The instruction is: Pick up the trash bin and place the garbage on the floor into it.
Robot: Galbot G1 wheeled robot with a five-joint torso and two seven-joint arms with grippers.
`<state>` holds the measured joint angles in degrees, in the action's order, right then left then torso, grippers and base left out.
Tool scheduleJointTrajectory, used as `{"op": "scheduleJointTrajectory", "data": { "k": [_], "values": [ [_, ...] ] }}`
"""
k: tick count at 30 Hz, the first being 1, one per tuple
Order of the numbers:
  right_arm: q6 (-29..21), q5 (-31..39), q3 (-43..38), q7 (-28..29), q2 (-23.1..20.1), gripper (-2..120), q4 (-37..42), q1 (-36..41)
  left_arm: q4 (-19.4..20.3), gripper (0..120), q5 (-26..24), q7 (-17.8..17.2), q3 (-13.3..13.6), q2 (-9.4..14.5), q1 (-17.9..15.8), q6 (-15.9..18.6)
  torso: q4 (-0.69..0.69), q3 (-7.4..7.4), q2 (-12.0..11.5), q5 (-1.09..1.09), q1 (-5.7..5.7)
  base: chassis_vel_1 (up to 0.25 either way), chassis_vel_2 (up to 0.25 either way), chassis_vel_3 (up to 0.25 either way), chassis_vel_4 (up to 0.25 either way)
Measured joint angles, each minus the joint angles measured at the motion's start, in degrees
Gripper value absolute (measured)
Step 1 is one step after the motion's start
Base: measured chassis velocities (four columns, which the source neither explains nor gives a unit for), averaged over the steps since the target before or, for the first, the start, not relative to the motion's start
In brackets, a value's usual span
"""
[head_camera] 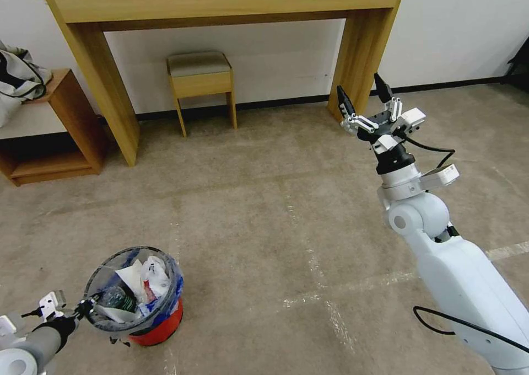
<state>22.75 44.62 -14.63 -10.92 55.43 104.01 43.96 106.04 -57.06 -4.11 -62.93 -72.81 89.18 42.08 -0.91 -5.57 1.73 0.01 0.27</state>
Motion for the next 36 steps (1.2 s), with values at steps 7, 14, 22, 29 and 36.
{"op": "scheduleJointTrajectory", "data": {
  "k": [7, 14, 22, 29, 36],
  "values": [
    [0.10, -0.03, 0.03, 0.00, -0.02, 100, -0.02, 0.04, -0.44, 1, 0.15, 0.01, 0.02, 0.01, -0.24, -0.01, 0.00, 0.00, 0.00, 0.00, 0.00, 0.000, 0.000, 0.000, 0.000],
    [0.18, -0.06, -0.02, 0.00, -0.04, 100, 0.06, 0.38, -0.37, 1, 0.28, 0.02, 0.04, 0.00, -0.20, 0.00, -0.01, 0.00, 0.00, -0.01, 0.00, 0.000, 0.000, 0.000, 0.000],
    [0.41, -0.13, 0.03, -0.04, -0.23, 100, 0.12, 0.57, 0.17, 16, 0.58, 0.28, -0.03, -0.19, 0.14, 0.02, -0.02, -0.01, 0.00, -0.02, 0.00, 0.000, 0.000, 0.000, 0.000],
    [0.48, -0.17, -0.11, -0.06, -0.25, 100, 0.22, 0.98, 1.05, 41, 0.69, 0.45, -0.31, -0.42, 0.47, 0.08, -0.02, -0.01, 0.00, -0.02, 0.00, 0.000, 0.000, 0.000, 0.000],
    [0.52, -0.14, -0.41, -0.06, -0.59, 100, 0.59, 1.31, 2.93, 65, 0.71, 1.13, -1.04, -0.76, 1.17, 0.08, -0.02, -0.01, 0.00, -0.01, 0.00, 0.000, 0.000, 0.000, 0.000]
  ]
}}
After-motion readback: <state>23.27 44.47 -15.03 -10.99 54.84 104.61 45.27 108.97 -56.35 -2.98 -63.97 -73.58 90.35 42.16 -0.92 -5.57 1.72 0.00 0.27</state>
